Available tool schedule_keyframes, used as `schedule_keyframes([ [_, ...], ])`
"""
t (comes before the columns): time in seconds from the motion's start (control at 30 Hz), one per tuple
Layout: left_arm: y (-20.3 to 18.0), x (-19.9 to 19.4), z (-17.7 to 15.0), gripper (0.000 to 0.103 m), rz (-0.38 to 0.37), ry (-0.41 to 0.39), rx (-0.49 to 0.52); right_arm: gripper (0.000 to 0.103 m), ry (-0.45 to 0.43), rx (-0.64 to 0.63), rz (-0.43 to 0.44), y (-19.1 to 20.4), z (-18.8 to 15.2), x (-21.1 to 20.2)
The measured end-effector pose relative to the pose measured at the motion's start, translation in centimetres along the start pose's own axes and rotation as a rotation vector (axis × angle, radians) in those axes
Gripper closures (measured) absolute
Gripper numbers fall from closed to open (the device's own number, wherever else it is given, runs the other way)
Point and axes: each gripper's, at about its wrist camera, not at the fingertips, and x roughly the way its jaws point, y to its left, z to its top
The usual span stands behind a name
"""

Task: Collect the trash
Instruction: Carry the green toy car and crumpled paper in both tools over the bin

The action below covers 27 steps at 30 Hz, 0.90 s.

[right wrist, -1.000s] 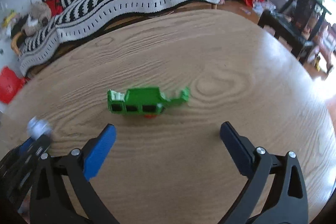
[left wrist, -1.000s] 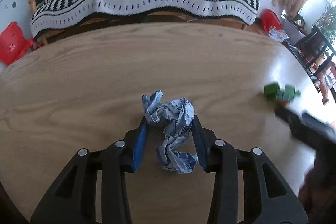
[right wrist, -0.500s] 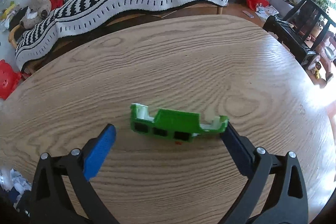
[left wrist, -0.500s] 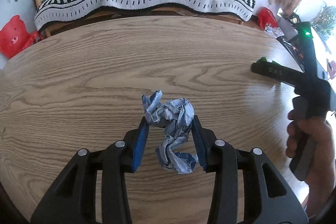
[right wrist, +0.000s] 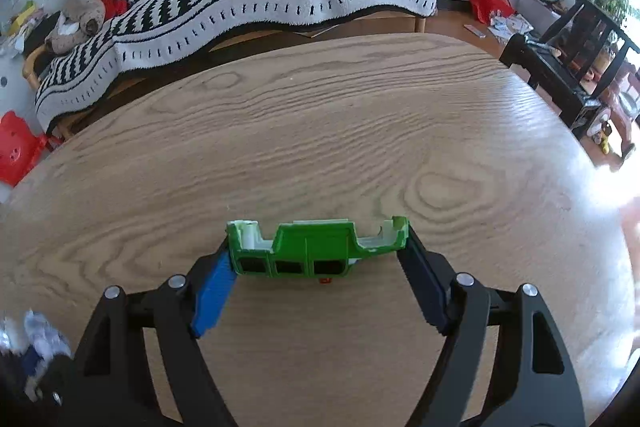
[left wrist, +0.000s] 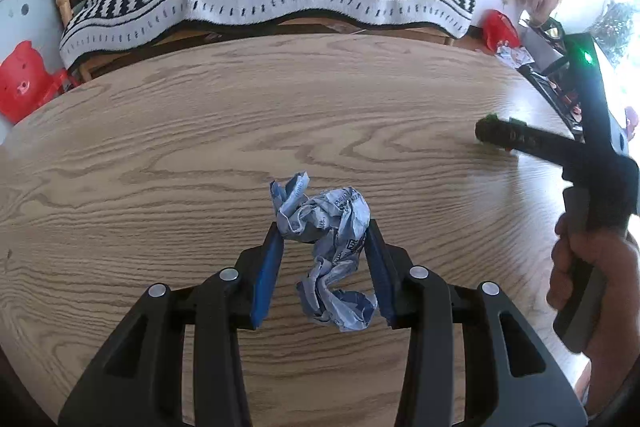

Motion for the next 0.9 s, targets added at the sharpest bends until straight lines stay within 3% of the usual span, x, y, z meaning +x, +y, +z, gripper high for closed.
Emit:
schedule_keyframes([
  [0.47, -5.9, -1.9, -0.6, 0.062, -0.071, -0.023, 0.085, 0.027, -0.068, -0.021, 0.001, -5.5, -6.4, -11.4],
  [0.63, -10.4, -2.8, -1.5, 0.062, -0.132, -0.017, 0.119, 0.027, -0.082, -0.013, -0.026, -8.8, -9.4, -15.0],
  [0.9, -19.3, -4.1, -4.0, 0.062, -0.230, -0.009, 0.221, 0.027, -0.107, 0.082, -0.099, -17.4, -14.8, -20.4],
])
